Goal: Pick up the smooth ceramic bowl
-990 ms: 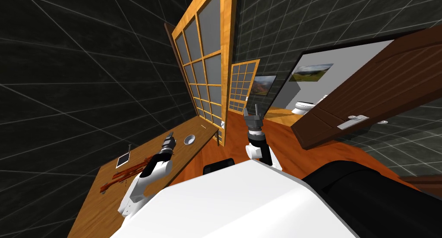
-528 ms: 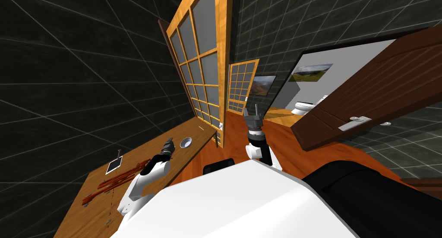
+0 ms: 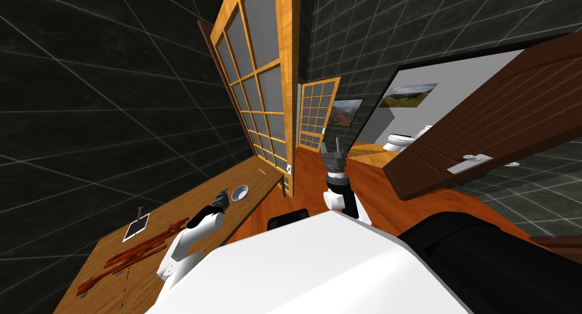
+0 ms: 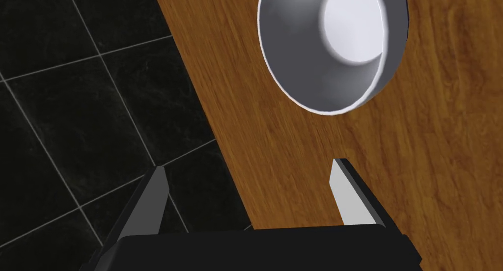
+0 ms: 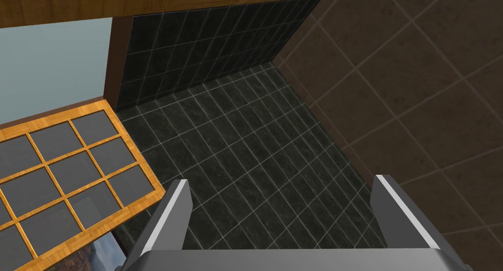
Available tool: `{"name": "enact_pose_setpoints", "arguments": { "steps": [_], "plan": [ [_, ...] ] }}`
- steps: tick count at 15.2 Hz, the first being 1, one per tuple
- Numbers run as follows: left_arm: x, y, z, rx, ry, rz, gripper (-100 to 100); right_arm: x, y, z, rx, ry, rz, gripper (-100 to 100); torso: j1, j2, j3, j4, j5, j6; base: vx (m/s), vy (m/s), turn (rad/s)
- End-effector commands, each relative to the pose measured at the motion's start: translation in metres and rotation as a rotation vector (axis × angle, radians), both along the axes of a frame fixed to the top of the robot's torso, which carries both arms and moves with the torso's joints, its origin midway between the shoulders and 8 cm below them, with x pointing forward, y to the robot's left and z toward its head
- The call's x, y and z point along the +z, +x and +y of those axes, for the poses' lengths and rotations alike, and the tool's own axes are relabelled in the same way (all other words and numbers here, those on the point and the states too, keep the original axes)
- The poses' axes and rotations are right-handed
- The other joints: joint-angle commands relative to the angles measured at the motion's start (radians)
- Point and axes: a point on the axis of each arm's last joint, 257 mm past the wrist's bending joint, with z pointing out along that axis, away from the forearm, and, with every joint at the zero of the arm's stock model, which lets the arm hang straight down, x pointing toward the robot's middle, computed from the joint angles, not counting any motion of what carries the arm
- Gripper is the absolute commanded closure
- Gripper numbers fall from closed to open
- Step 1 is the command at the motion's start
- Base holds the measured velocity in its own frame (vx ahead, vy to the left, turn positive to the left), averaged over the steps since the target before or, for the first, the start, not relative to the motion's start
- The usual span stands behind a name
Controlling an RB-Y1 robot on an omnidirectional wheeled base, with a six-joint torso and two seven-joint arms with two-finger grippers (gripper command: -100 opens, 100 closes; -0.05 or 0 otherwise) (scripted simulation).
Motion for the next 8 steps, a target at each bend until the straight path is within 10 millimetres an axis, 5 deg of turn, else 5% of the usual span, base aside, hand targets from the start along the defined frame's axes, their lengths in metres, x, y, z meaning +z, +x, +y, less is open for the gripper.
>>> {"name": "enact_pose_setpoints", "arguments": {
  "steps": [1,8],
  "plan": [
    [-0.012,-0.01,0.005,0.02,-0.023,0.049,-100,0.0,0.0,0.0,0.0,0.0,0.0,0,0.0,0.0,0.0,0.0,0.0,0.0,0.074,-0.053,-0.022],
    [-0.053,-0.038,0.019,0.087,-0.097,0.187,-100,0.0,0.0,0.0,0.0,0.0,0.0,0,-0.001,0.0,0.0,0.0,0.0,0.0,0.064,-0.048,-0.022]
  ]
}}
